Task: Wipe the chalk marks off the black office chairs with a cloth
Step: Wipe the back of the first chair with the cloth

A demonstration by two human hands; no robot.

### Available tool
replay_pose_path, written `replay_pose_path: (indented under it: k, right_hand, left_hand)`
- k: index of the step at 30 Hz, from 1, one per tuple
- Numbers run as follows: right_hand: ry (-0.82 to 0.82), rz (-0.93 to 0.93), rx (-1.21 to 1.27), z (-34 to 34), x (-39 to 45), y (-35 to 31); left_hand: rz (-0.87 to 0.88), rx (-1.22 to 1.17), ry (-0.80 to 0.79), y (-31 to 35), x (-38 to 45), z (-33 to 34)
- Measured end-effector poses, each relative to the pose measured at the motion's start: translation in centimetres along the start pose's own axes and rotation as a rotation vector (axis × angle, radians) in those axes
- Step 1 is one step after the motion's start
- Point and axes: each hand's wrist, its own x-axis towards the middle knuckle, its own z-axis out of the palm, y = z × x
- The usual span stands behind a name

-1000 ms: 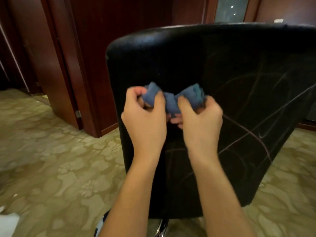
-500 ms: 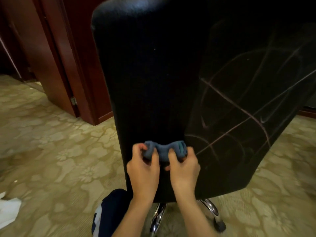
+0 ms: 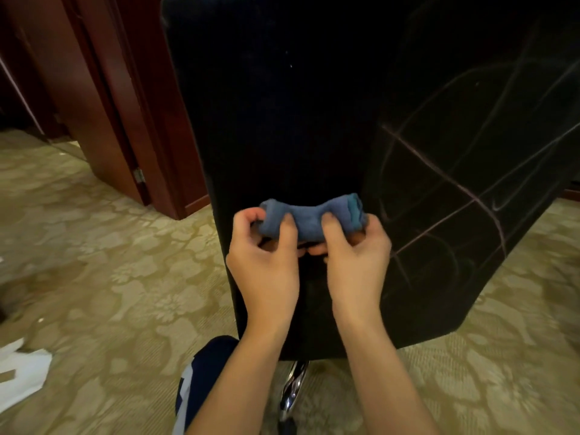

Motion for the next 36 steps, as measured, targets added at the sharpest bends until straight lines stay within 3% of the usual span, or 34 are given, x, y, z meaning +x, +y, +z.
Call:
replay_pose_path:
  k: [6, 17, 28, 36]
  right_hand:
    - [0.028, 0.075, -0.078, -0.4, -1.8, 4.7]
    - [0.105, 0.319, -0.137, -2.0, -5.8, 15.7]
    - [0.07, 0.424, -0.178, -2.8, -7.5, 19.5]
    - [0.095, 0.533, -0.238, -3.1, -8.2, 22.8]
  left_hand:
    - [0.076, 0.205, -0.023, -4.6, -1.9, -1.7]
    - [-0.196, 0.36, -0.028, -12.6, -8.0, -4.8]
    - [-0.327, 0.4, -0.025, -15.7, -9.8, -6.1]
    - [-0.606, 0.436, 0.048, -18.5, -10.8, -6.5]
